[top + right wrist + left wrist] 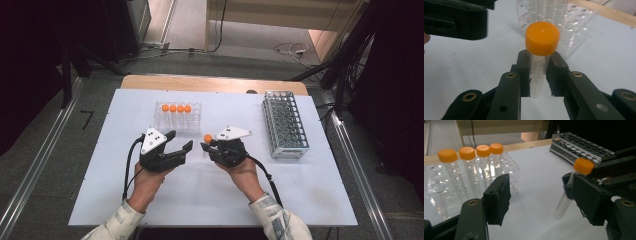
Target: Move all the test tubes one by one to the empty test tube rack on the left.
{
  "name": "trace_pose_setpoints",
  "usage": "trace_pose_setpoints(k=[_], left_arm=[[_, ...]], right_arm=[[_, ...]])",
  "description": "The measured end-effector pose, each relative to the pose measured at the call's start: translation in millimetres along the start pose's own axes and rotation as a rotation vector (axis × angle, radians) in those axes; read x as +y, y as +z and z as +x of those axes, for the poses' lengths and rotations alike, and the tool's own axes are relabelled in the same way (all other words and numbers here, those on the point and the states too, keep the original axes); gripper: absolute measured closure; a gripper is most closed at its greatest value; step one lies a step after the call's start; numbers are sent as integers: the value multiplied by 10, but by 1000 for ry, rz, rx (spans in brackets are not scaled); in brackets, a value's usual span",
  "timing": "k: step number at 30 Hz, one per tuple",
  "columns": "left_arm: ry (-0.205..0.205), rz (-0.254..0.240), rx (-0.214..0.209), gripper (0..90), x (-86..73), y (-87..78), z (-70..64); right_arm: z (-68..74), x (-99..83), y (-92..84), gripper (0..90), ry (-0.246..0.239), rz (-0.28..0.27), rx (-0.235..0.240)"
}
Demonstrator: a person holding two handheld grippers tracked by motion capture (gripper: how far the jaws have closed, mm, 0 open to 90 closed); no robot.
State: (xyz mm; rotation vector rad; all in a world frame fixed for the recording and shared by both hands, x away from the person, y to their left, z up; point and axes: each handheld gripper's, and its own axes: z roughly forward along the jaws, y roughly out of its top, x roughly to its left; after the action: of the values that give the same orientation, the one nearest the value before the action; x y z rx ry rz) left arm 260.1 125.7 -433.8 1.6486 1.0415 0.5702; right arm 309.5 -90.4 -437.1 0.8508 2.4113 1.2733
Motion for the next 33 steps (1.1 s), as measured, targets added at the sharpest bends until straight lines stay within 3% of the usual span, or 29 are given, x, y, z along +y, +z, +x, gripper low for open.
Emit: trace_pose_setpoints(k=[7, 13, 25, 33], left_arm=[[13, 6, -59, 419, -3, 9, -35], [27, 21, -66, 480, -21, 29, -42], [26, 22, -78, 673, -41, 36, -36], [19, 23, -76, 691, -45, 40, -28]], right_arm=[[189, 24, 175, 716, -17, 12, 41], [326, 65, 236, 716, -36, 14, 66], [351, 84, 258, 716, -48, 19, 67], [348, 82, 263, 716, -39, 25, 66]])
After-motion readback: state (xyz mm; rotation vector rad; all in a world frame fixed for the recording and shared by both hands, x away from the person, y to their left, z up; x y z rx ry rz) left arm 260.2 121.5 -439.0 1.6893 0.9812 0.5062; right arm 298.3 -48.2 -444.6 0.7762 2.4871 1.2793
